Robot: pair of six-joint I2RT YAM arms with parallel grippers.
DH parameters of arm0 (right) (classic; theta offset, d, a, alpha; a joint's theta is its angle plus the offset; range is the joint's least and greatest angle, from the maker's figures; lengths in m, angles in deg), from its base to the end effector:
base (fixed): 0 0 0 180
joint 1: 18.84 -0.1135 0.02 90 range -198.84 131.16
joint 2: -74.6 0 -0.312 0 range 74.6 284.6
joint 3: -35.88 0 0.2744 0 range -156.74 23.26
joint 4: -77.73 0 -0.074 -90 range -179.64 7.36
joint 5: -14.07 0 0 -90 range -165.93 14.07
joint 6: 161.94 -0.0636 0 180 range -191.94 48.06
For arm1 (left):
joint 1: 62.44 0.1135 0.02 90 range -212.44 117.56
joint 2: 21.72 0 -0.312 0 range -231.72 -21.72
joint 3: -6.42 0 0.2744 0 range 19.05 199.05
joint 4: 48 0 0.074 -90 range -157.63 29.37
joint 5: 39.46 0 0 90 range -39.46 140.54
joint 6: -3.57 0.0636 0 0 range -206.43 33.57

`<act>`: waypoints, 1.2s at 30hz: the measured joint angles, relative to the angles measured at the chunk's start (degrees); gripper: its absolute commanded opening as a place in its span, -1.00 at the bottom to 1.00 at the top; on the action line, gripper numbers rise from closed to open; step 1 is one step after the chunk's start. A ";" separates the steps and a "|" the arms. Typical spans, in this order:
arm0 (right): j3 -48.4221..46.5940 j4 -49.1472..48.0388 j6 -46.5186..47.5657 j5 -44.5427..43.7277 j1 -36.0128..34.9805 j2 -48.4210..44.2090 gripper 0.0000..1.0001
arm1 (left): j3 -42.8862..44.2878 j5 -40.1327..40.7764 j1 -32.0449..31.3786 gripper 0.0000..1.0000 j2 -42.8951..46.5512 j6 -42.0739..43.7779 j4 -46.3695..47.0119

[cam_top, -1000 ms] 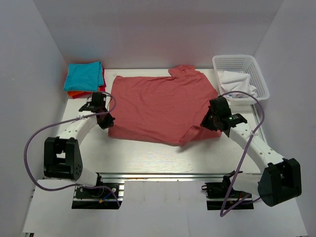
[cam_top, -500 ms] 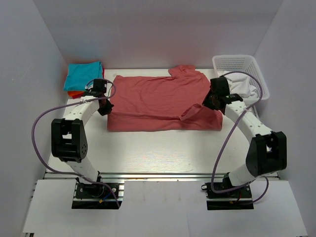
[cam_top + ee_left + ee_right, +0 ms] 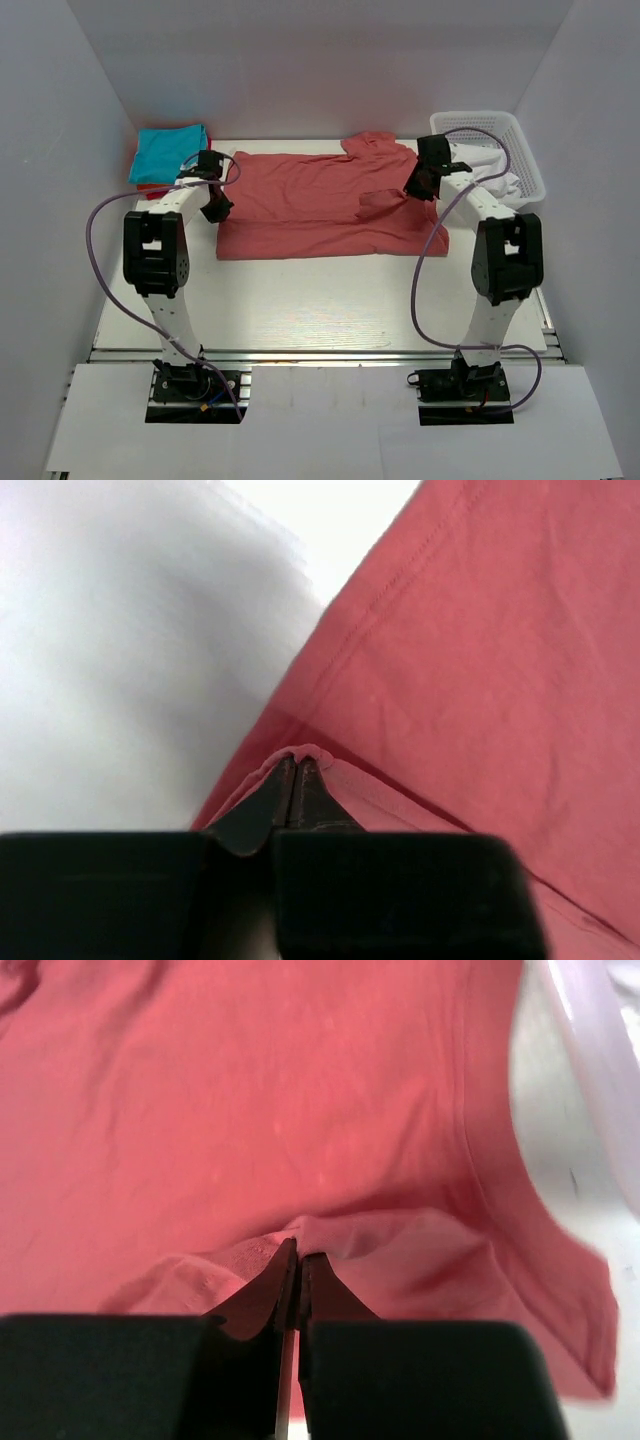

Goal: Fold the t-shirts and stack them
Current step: Fold the flattened tshirt in 1/3 of the way

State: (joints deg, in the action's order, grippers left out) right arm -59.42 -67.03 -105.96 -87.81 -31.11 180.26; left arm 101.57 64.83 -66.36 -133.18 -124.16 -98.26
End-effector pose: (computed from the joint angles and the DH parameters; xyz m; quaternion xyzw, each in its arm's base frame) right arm 0.4615 0.0870 0.2672 0.2121 0.8970 0.0596 0.3832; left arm 0.4515 -0.0152 0.2024 -0.3067 0.9222 0.0422 0.2316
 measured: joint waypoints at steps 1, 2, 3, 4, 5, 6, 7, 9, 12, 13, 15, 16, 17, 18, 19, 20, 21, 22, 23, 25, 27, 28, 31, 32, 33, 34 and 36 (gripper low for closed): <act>-1.88 0.04 0.09 0.07 0.20 2.21 -0.91 | 1.03 0.09 0.15 -0.60 -1.20 0.20 -0.04; -4.61 0.76 0.22 0.09 0.33 4.81 -0.45 | 2.14 0.13 0.35 -0.02 -2.58 0.22 -0.17; -7.82 1.25 0.59 0.17 0.48 7.69 -0.23 | 3.21 0.24 0.55 0.29 -3.74 0.57 -0.24; -11.02 1.51 1.05 0.33 0.59 10.60 0.02 | 4.22 0.33 0.79 0.69 -4.72 1.01 -0.31; -14.21 2.08 1.60 0.42 0.59 13.16 0.14 | 5.18 0.31 1.03 0.84 -5.55 1.36 -0.50; -16.79 2.36 2.25 0.55 0.61 15.19 0.24 | 5.90 0.13 1.25 0.93 -6.12 1.44 -0.66; -18.58 2.62 2.99 0.76 0.63 16.52 0.36 | 6.38 0.09 1.38 1.00 -6.23 1.68 -0.87; -19.10 3.04 4.15 1.60 0.61 16.79 0.47 | 7.08 -0.17 1.73 1.00 -6.08 2.58 -1.07; -15.28 1.40 5.86 2.95 0.48 13.55 0.80 | 7.50 -0.81 1.88 1.00 -5.18 4.37 -0.72; -12.87 1.09 6.45 3.50 0.28 11.54 0.80 | 7.39 -1.42 1.77 1.00 -4.55 4.94 -0.59; -7.23 -0.85 7.85 4.92 0.00 6.99 0.80 | 6.32 -3.52 1.46 1.00 -2.73 6.64 1.07; -4.15 -1.46 8.35 5.55 -0.26 4.44 0.80 | 5.09 -5.53 1.36 1.00 -1.40 7.50 2.71; -1.64 -1.86 8.79 6.14 -0.52 2.25 0.80 | 3.87 -7.28 1.16 1.00 -0.26 8.33 3.96; 0.72 -2.51 8.98 6.60 -0.79 0.20 0.80 | 2.58 -9.38 0.96 1.00 0.79 9.14 5.35; 2.84 -3.45 9.05 7.04 -0.98 -1.46 0.80 | 1.49 -10.88 0.68 1.00 1.57 9.81 6.64; 4.68 -4.04 9.01 7.54 -1.27 -2.80 0.80 | 0.87 -12.20 0.35 1.00 1.79 10.27 7.43; 5.92 -4.48 9.01 7.89 -1.46 -3.54 0.80 | 0.35 -13.60 -0.04 1.00 1.86 10.67 8.33; 7.13 -5.25 9.01 8.22 -1.57 -3.89 0.80 | -0.09 -14.53 -0.39 1.00 1.64 11.02 8.92; 7.96 -5.70 8.96 8.39 -1.57 -3.93 0.80 | -0.61 -15.30 -0.68 1.00 1.46 11.23 9.31; 9.46 -6.38 8.87 8.68 -1.53 -3.13 0.80 | -2.43 -16.85 -1.25 1.00 1.16 11.67 10.27; 10.27 -6.58 8.72 8.70 -1.38 -1.86 0.80 | -5.03 -17.97 -1.68 1.00 0.98 11.85 11.02; 10.60 -6.60 8.68 8.79 -1.33 -1.01 0.80 | -6.58 -18.38 -1.77 1.00 0.98 11.85 11.45; 12.52 -7.50 8.41 9.01 -1.25 1.16 0.80 | -10.56 -19.69 -1.79 1.00 1.73 11.96 14.43; 13.57 -7.76 8.20 9.07 -1.25 1.49 0.80 | -11.39 -19.89 -1.77 1.00 1.88 11.89 15.96; 14.67 -8.17 8.15 9.01 -1.25 1.55 0.80 | -12.24 -20.20 -1.77 1.00 2.40 11.85 16.63; 15.34 -9.18 7.63 9.11 -1.25 0.92 0.80 | -13.66 -20.33 -1.77 1.00 3.13 11.80 18.14; 18.56 -11.78 7.15 9.29 -1.27 -0.74 0.80 | -16.09 -20.65 -1.73 1.00 4.46 11.78 20.41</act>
State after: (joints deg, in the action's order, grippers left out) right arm -40.86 -78.81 -98.81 -78.52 -32.38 179.52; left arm 85.49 44.17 -68.09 -128.72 -112.38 -77.84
